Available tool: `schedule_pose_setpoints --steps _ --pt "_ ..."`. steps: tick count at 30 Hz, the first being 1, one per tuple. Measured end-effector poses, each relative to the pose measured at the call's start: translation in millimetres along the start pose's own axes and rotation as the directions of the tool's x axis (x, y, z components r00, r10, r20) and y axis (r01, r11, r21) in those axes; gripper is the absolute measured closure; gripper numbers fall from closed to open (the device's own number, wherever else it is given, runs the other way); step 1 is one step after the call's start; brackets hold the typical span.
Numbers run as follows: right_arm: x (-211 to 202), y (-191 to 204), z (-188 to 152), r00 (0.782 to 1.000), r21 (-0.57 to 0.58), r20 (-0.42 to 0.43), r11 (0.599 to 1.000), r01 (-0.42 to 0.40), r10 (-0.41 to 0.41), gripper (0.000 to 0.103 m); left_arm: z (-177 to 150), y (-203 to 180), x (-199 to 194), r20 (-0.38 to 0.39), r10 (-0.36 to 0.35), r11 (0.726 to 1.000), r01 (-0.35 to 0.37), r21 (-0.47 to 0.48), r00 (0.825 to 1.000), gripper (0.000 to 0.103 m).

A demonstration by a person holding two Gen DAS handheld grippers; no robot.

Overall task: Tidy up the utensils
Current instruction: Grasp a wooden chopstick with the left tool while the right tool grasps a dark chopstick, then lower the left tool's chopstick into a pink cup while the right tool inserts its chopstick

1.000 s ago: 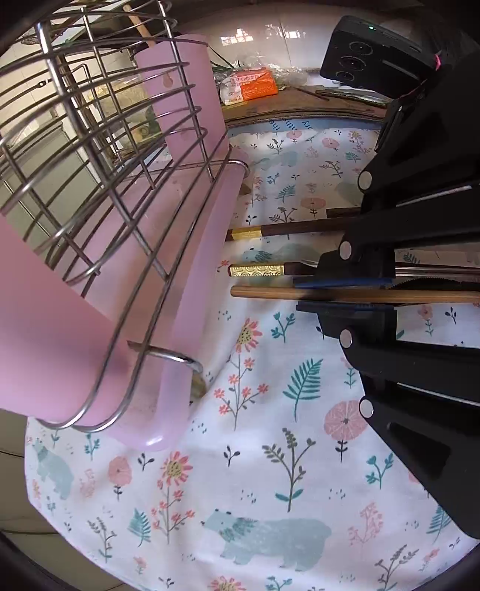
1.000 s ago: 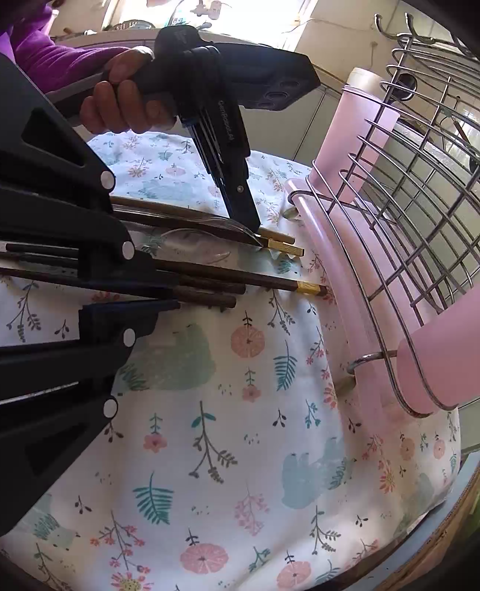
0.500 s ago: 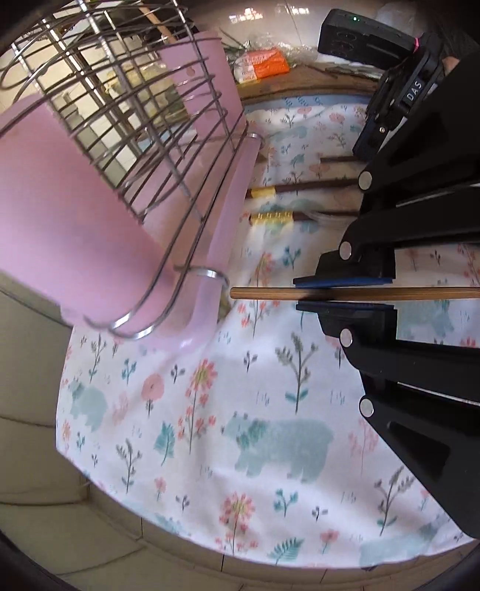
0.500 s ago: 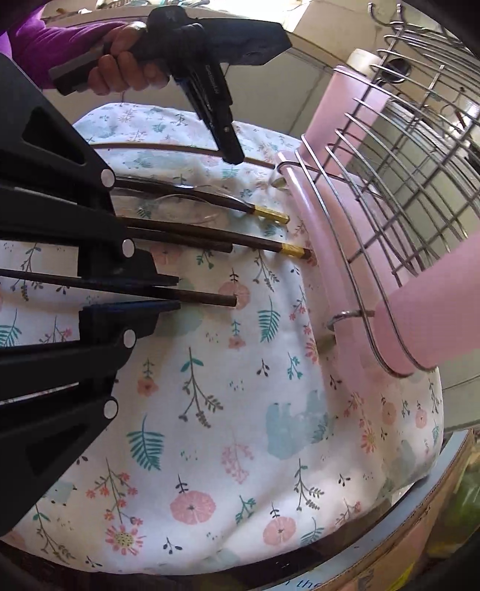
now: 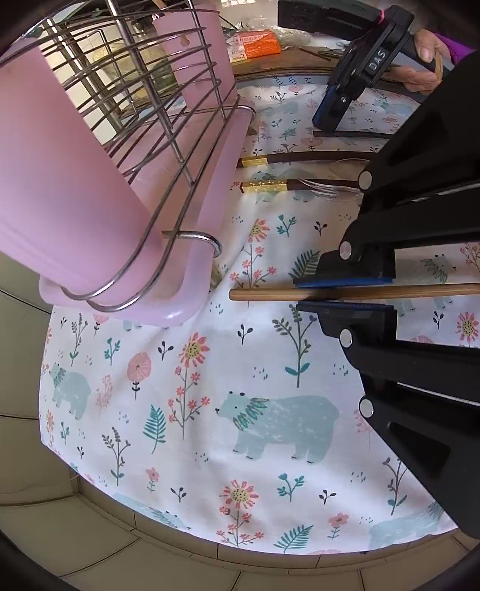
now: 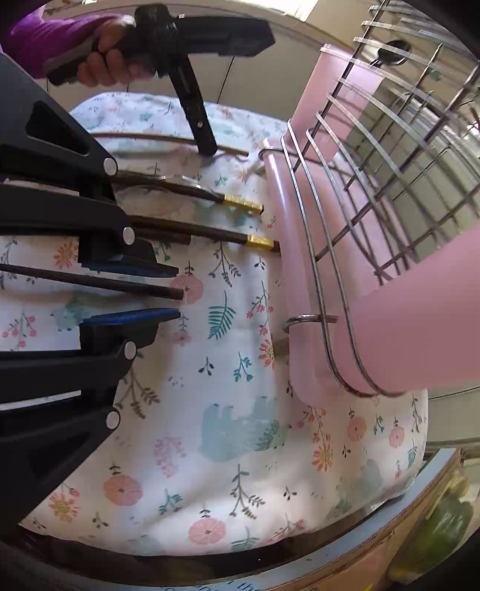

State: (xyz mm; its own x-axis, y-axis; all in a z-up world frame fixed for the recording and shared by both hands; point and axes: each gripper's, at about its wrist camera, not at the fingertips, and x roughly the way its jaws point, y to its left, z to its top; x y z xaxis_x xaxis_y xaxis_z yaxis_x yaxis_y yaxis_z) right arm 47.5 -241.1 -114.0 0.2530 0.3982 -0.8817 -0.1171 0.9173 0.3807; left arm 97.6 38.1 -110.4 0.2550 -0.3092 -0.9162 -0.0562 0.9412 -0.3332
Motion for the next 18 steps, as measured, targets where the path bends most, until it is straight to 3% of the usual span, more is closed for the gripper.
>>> schedule_pose_setpoints --steps 5,9,18 --pt "7.8 1.4 3.2 1.000 -0.013 -0.008 1.000 0.018 -0.018 0.091 3.6 -1.8 3.2 -0.029 0.001 1.000 -0.001 -0.006 1.000 0.096" --pt "6.7 -1.7 -0.1 1.000 0.004 0.016 1.000 -0.023 0.023 0.096 5.0 0.9 2.5 -0.024 -0.009 1.000 0.008 -0.022 1.000 0.096" --pt "-39.3 -3.8 -15.0 0.979 -0.003 0.189 0.997 -0.081 0.080 0.096 -6.1 10.7 -30.2 0.084 -0.059 0.998 0.060 -0.013 0.995 0.097"
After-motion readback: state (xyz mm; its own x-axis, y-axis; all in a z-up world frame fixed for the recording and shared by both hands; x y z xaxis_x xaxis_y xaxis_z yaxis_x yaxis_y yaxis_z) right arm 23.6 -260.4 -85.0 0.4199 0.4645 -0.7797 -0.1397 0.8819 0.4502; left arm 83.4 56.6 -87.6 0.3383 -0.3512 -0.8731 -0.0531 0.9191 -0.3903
